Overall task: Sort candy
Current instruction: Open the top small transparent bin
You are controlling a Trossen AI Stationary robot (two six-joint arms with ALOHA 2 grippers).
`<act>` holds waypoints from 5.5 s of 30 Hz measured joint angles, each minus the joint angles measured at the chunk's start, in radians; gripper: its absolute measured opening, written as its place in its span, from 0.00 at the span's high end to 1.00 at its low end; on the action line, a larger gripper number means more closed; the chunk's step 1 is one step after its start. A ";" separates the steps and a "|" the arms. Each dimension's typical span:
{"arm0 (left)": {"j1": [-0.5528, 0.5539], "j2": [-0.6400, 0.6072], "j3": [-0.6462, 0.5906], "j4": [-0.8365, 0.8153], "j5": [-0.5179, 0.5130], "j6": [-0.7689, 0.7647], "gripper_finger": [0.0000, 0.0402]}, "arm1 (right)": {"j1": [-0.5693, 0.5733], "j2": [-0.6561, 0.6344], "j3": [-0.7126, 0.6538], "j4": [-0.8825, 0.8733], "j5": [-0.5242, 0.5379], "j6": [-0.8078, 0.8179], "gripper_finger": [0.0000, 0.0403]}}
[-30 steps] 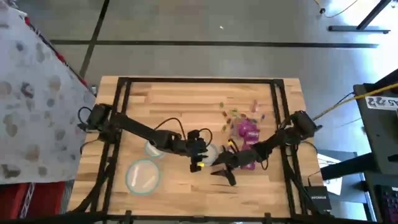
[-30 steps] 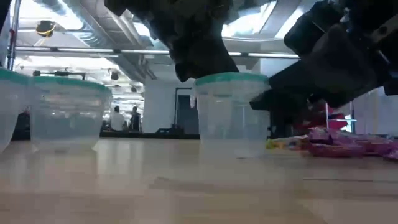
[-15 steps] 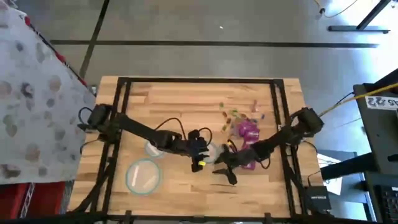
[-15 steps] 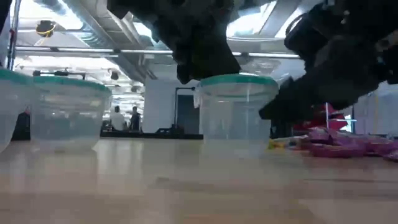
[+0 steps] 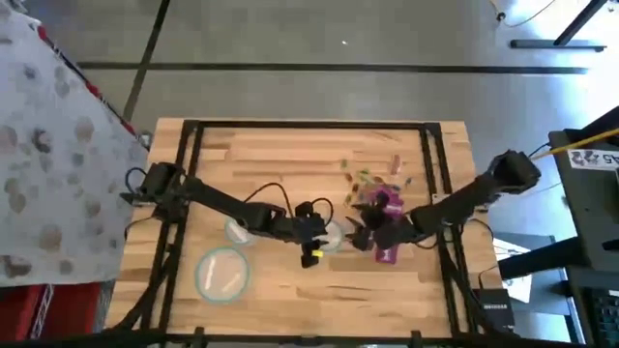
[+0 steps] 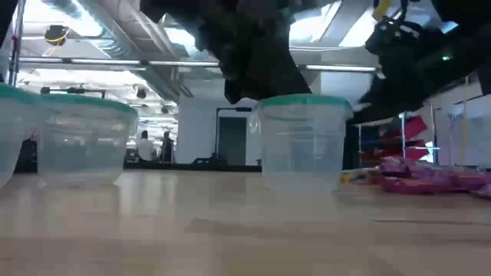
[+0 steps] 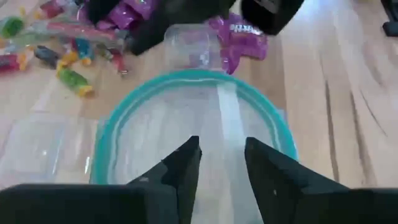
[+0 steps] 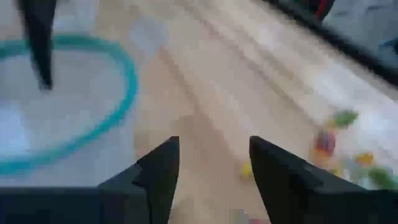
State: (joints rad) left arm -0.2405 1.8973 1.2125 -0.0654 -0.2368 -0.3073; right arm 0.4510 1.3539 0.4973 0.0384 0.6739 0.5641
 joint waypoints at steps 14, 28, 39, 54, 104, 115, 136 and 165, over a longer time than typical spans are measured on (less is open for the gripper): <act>0.001 0.000 0.000 0.003 -0.016 0.013 0.71 | 0.137 0.380 0.004 0.649 -0.168 -0.027 0.55; 0.002 -0.001 -0.041 0.010 -0.030 -0.034 0.71 | 0.093 0.563 0.013 1.068 -0.132 -0.129 0.55; 0.001 -0.002 -0.041 0.011 -0.035 -0.035 0.71 | 0.090 0.553 0.016 1.121 -0.351 -0.284 0.55; -0.010 0.000 -0.004 -0.016 -0.026 -0.079 0.71 | 0.035 0.412 -0.035 0.806 -0.079 -0.216 0.55; 0.006 0.026 -0.035 0.036 -0.017 -0.032 0.71 | 0.015 0.490 0.005 1.103 -0.673 -0.302 0.55; 0.006 0.029 -0.035 0.062 -0.012 -0.049 0.71 | 0.128 0.348 0.131 0.664 -0.350 -0.975 0.55; -0.011 0.017 -0.038 0.092 0.006 -0.048 0.71 | 0.132 0.427 0.245 0.494 0.052 -1.034 0.92; -0.147 -0.276 -0.040 -0.049 -0.580 0.292 0.71 | 0.132 0.404 0.374 0.491 0.281 -1.205 0.99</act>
State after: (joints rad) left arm -0.3872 1.6210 1.1725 -0.1148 -0.8171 -0.0155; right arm 0.5831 1.7576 0.8711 0.5289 0.9545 -0.6412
